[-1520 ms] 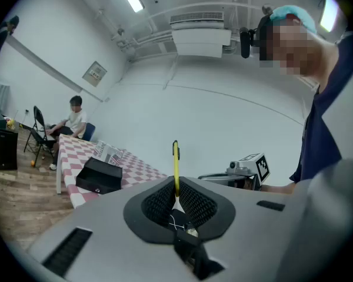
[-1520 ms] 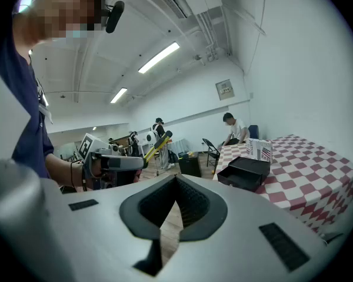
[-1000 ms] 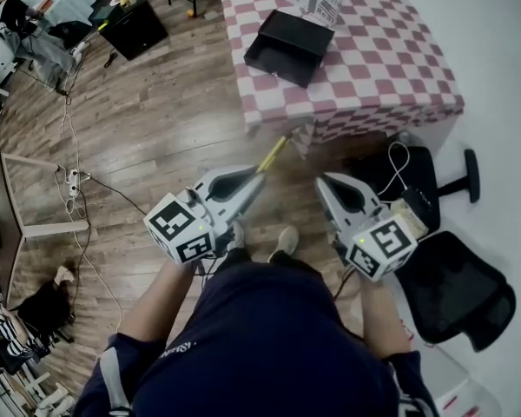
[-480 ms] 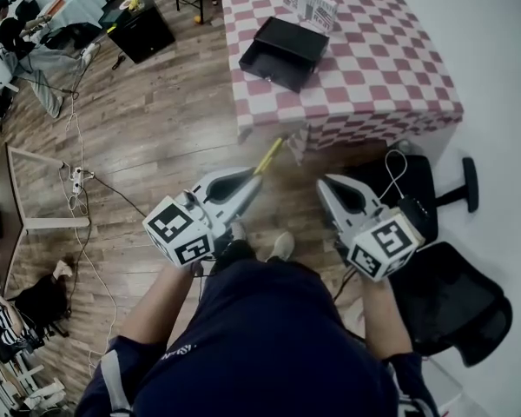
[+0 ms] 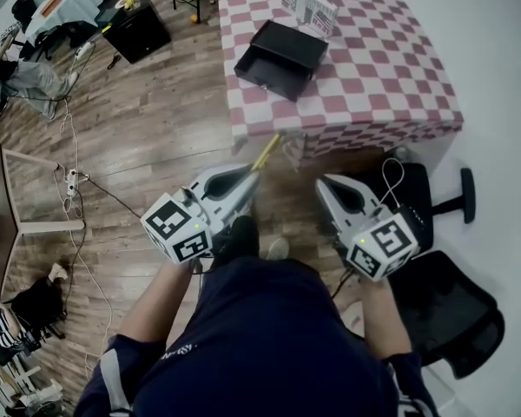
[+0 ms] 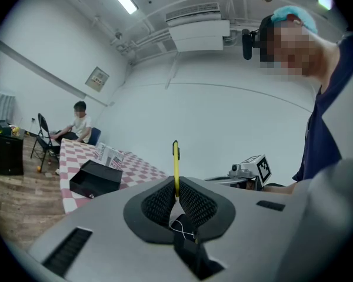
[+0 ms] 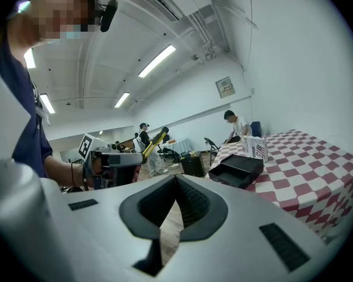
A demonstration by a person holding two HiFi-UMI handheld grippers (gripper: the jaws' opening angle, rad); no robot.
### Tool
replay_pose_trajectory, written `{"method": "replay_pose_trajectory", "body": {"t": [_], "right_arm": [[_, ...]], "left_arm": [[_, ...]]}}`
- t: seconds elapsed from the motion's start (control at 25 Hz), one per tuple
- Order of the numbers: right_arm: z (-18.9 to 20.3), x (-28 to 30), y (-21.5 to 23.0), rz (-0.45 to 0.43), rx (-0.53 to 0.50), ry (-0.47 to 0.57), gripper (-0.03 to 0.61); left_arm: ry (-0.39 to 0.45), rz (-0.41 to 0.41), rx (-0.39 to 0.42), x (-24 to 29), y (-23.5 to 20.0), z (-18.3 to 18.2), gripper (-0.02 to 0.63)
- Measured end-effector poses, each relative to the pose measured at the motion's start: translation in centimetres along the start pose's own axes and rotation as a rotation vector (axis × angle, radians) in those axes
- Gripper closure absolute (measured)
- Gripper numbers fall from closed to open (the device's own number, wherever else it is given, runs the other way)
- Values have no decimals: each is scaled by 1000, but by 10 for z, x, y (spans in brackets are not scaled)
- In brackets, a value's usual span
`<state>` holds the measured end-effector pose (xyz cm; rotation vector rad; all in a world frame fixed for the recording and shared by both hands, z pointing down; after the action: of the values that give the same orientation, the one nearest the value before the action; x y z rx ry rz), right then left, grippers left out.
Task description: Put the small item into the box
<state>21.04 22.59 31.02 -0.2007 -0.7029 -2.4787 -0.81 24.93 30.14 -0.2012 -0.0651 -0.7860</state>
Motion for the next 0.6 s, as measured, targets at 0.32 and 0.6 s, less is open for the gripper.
{"method": "replay_pose_trajectory", "body": {"t": [0.32,0.6], "right_arm": [[-27,55,34,37,12,-4,563],[-57,140,58,76,37,-23,563]], "left_arm": [[2,28,-6,30,-74,-7,568],[-13,70,-28,50,-170,-13,568]]}}
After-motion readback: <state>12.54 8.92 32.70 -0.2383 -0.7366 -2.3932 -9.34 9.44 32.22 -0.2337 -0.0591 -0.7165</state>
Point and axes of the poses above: the fingertips, and each gripper's own axes: x forward along the fingers, y to its right, z out of its underside, the point moved 7 cm from there along -x, backward along the fingers, and after that the axes turned 12 degrees about x, right-handed, at the moved point
